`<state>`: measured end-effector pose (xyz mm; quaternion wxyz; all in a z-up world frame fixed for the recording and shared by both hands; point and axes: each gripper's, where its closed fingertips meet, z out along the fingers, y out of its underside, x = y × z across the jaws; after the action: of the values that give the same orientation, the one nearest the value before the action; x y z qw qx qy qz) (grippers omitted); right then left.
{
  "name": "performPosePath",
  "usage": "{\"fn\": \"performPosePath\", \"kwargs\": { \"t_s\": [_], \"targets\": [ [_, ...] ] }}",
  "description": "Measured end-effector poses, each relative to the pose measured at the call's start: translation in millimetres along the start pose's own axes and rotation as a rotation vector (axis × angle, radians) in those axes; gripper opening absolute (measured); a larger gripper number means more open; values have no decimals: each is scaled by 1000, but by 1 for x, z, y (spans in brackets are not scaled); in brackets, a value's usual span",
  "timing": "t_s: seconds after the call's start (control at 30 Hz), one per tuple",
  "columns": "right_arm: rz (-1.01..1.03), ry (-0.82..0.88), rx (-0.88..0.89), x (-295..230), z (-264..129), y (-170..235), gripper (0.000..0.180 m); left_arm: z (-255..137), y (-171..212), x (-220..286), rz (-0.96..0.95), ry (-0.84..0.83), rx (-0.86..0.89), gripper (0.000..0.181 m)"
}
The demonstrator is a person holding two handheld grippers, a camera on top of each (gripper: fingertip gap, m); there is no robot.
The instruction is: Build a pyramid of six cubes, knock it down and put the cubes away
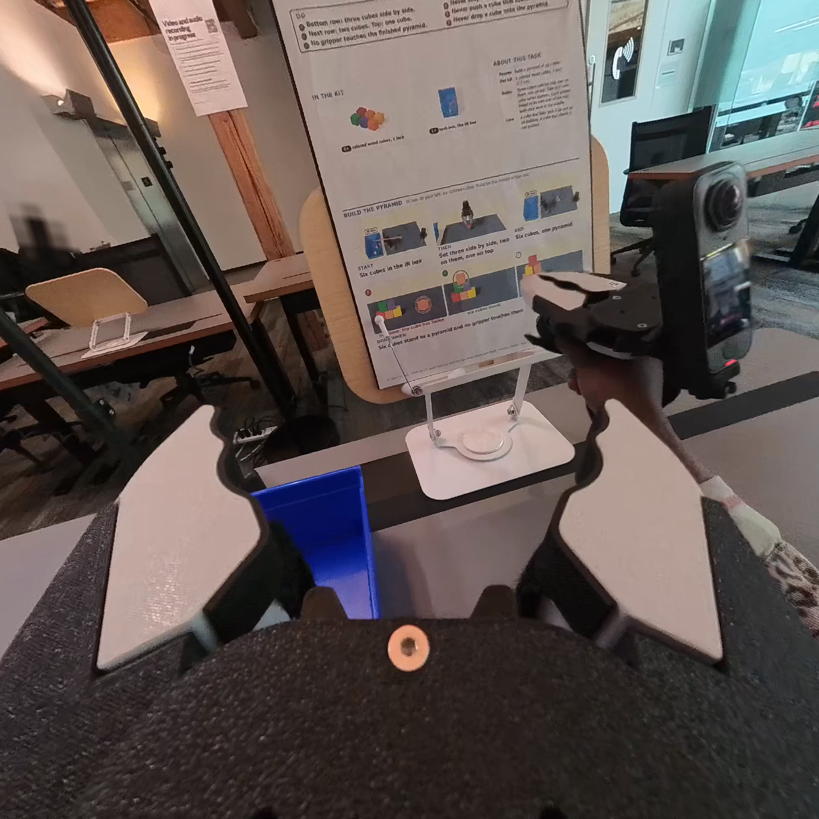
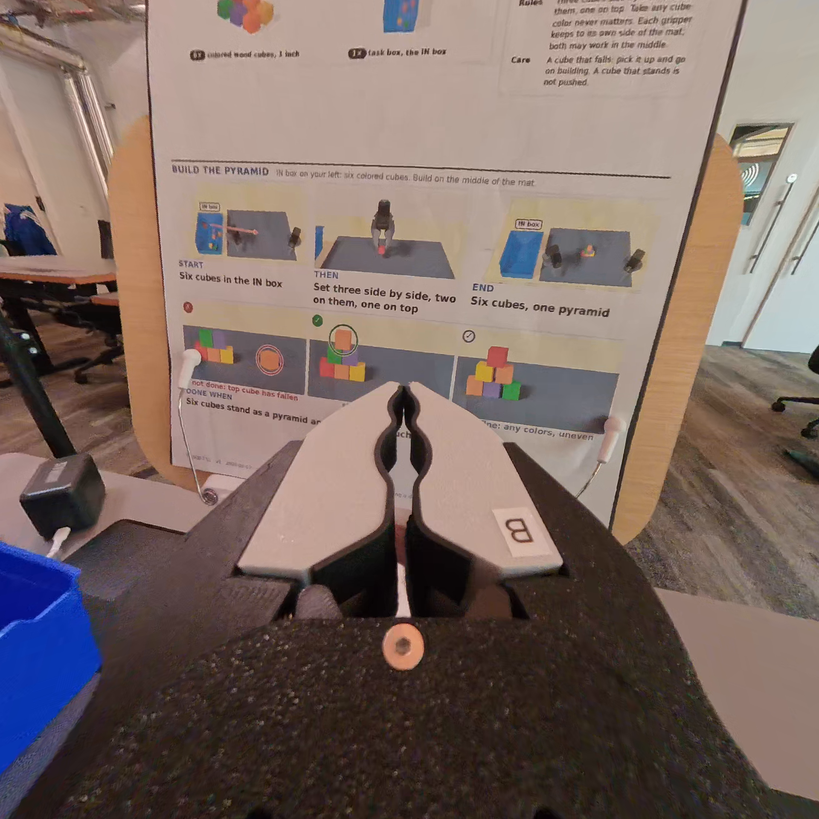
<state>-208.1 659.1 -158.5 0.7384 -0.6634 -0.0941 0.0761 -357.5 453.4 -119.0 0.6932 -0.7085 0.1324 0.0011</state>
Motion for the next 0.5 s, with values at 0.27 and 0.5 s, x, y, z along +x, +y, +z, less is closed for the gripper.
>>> {"fn": "performPosePath", "kwargs": {
  "t_s": [0.27, 0.5],
  "targets": [
    [-66, 30, -134, 18, 5, 34, 0, 8, 12, -1, 4, -4, -49, 146],
    [-32, 46, -111, 30, 11, 48, 0, 11, 15, 3, 15, 7, -66, 146]
  ]
}}
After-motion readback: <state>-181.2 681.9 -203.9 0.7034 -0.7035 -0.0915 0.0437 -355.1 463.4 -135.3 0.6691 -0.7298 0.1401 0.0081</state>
